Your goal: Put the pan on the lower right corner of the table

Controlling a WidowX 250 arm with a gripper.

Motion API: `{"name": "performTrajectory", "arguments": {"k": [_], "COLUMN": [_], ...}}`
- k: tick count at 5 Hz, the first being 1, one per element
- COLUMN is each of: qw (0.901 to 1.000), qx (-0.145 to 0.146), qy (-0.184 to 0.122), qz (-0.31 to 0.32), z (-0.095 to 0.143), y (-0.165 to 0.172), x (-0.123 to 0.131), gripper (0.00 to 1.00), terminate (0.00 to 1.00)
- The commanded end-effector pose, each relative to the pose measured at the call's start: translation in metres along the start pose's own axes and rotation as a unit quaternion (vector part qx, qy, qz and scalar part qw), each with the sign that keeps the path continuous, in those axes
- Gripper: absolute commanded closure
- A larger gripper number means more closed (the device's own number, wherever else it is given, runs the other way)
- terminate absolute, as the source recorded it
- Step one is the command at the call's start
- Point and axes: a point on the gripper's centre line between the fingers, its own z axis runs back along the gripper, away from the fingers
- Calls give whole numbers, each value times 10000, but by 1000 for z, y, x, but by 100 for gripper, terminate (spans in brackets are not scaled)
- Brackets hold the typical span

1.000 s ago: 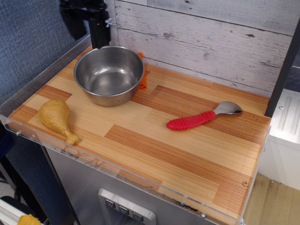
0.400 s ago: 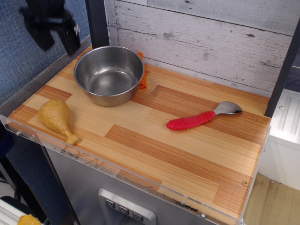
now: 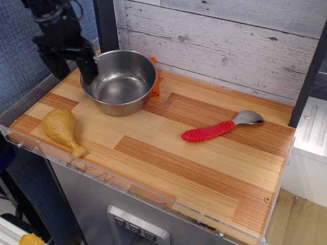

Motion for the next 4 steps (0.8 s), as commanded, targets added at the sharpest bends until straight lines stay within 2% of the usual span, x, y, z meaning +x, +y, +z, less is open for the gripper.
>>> {"name": "performTrajectory", "arguments": {"k": [1,2,3,4], "qw": [9991,9978,9962,9960], "qx": [390,648,831,839], "qy": [-140,-160,-250,-316], "qz": [-32,-4,30,36], "z": [-13,-22,-19,-14], "y": [-7,-4,0,0], "x": [7,4,4,3], "gripper": [0,100,100,100], "terminate": [0,0,0,0]}}
